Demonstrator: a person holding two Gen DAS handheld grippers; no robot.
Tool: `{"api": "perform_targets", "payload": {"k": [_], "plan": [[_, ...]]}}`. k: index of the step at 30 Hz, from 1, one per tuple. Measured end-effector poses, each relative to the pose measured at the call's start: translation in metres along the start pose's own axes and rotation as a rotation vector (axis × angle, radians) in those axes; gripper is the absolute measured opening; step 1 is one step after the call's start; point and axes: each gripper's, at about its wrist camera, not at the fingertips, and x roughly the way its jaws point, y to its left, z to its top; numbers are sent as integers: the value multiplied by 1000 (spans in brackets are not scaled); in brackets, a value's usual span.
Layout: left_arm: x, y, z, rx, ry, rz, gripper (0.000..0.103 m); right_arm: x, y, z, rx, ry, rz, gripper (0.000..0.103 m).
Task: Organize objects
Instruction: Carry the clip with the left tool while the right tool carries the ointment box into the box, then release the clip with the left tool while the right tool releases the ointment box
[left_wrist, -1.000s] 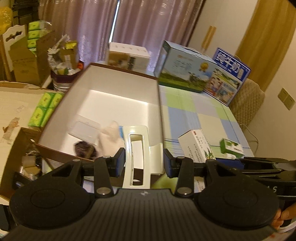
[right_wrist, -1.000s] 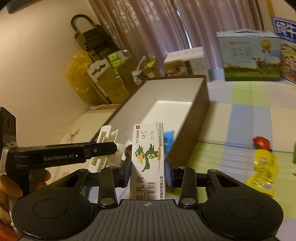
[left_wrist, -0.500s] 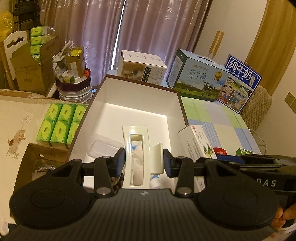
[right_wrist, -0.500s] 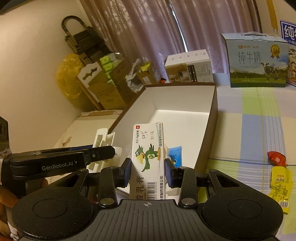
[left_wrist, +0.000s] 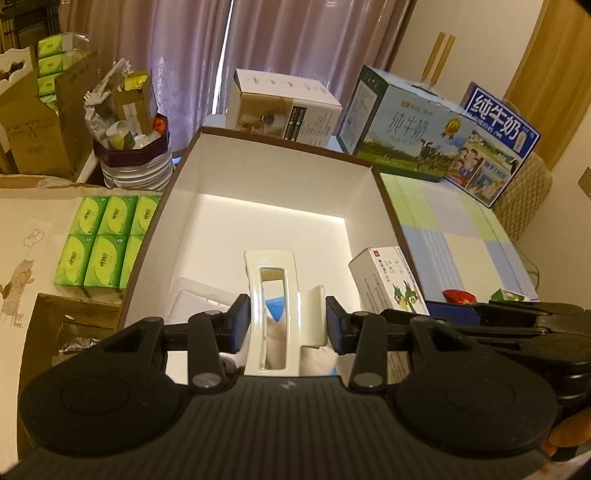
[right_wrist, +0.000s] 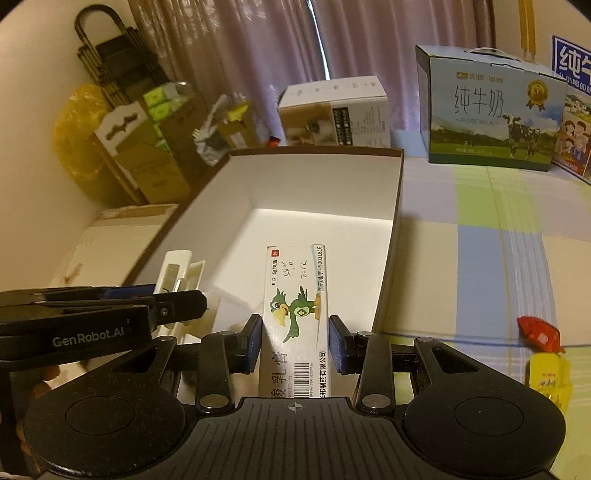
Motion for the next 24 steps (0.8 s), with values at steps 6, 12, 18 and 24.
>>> {"api": "perform_targets", "payload": {"k": [6, 12, 18, 24], "plan": [[28, 6, 10, 9, 37, 3, 37, 23, -1, 11, -12, 14, -47, 35], [47, 11, 19, 8, 56, 0, 37, 41, -1, 19, -36, 26, -94, 35], [59, 14, 25, 3, 65, -3, 37, 52, -2, 23, -50, 29, -115, 35], [68, 17, 28, -2, 75, -5, 37, 57, -6, 30, -44, 15, -137, 35]]}}
